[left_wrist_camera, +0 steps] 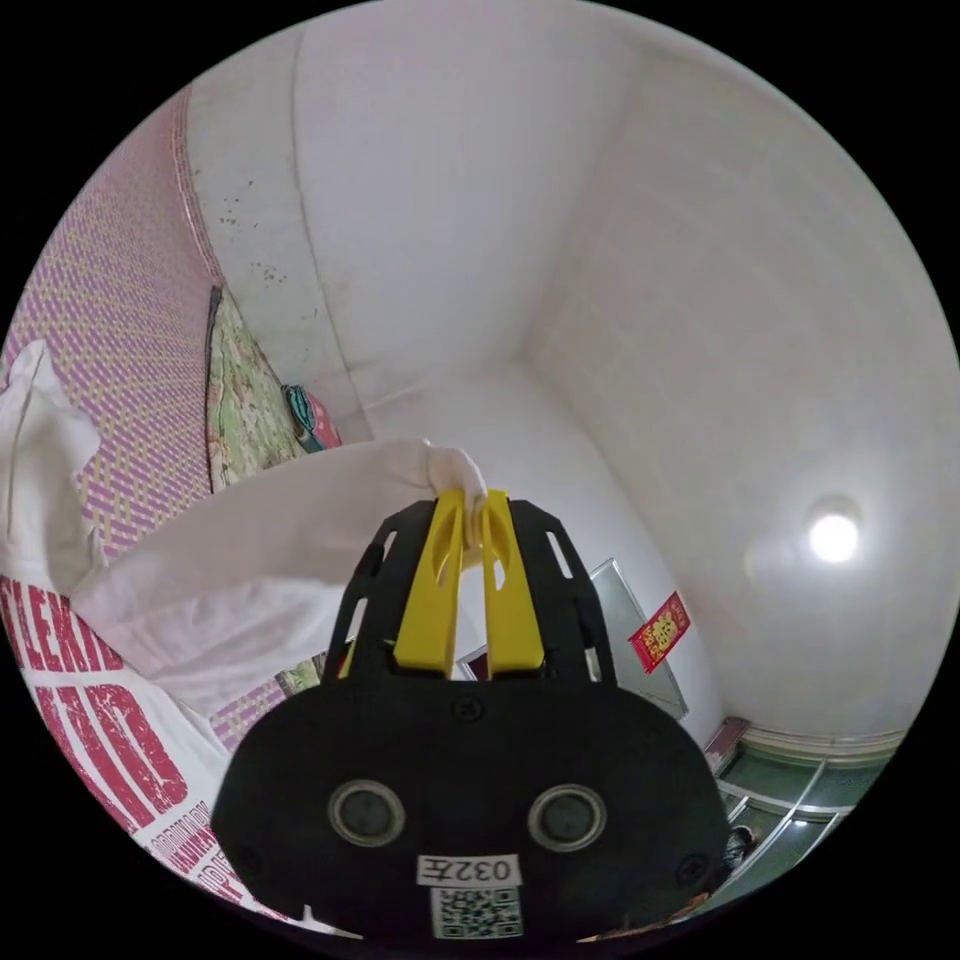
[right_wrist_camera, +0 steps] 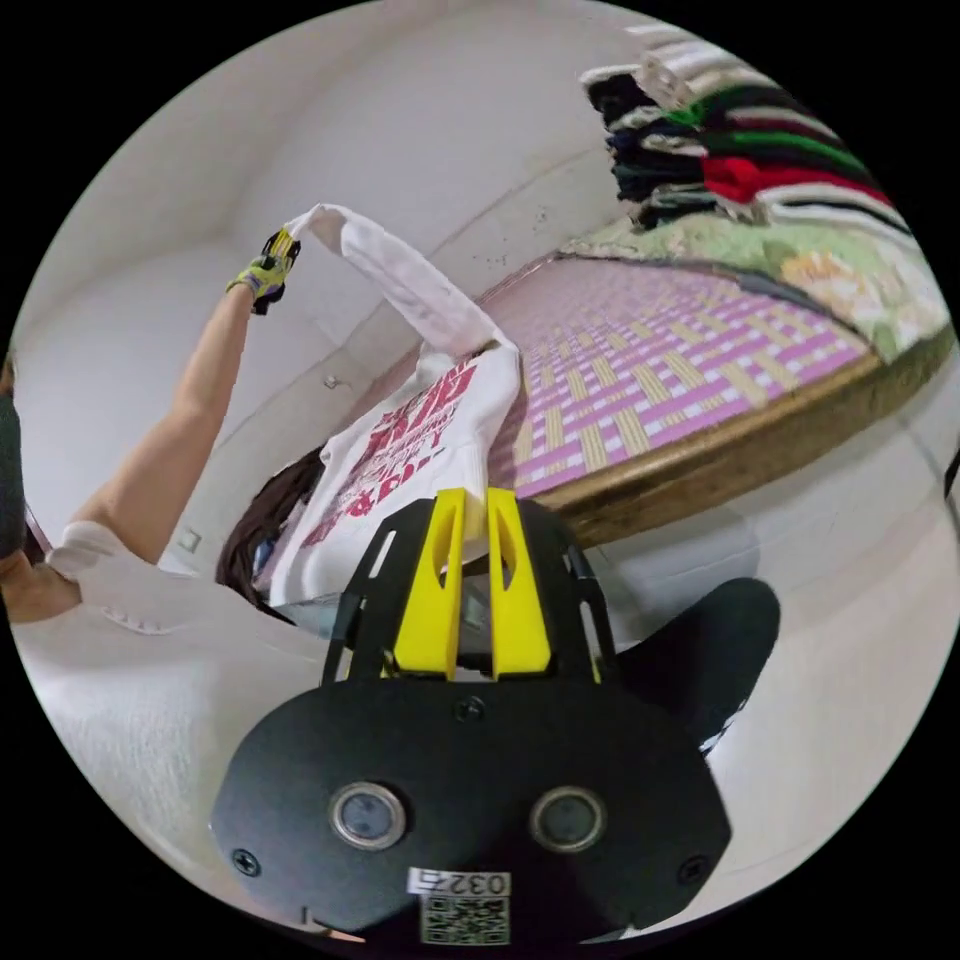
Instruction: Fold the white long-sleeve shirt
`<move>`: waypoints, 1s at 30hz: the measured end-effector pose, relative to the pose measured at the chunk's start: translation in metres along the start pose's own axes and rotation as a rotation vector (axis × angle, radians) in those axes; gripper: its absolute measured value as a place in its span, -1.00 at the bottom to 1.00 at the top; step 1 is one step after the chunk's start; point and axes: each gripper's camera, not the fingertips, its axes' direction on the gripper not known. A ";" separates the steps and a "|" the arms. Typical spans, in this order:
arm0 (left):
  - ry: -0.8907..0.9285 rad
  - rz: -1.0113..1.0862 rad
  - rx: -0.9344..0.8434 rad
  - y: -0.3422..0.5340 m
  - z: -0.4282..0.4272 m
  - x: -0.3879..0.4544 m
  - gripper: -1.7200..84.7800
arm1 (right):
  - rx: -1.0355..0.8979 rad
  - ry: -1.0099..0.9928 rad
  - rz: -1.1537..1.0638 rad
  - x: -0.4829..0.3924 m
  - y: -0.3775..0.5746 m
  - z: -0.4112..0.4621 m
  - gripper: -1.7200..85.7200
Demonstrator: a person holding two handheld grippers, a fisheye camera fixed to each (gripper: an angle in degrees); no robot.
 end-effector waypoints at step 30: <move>-0.290 -0.087 0.154 -0.009 -0.288 -0.047 -1.00 | -0.189 -0.283 -0.491 -0.100 -0.008 0.057 -0.98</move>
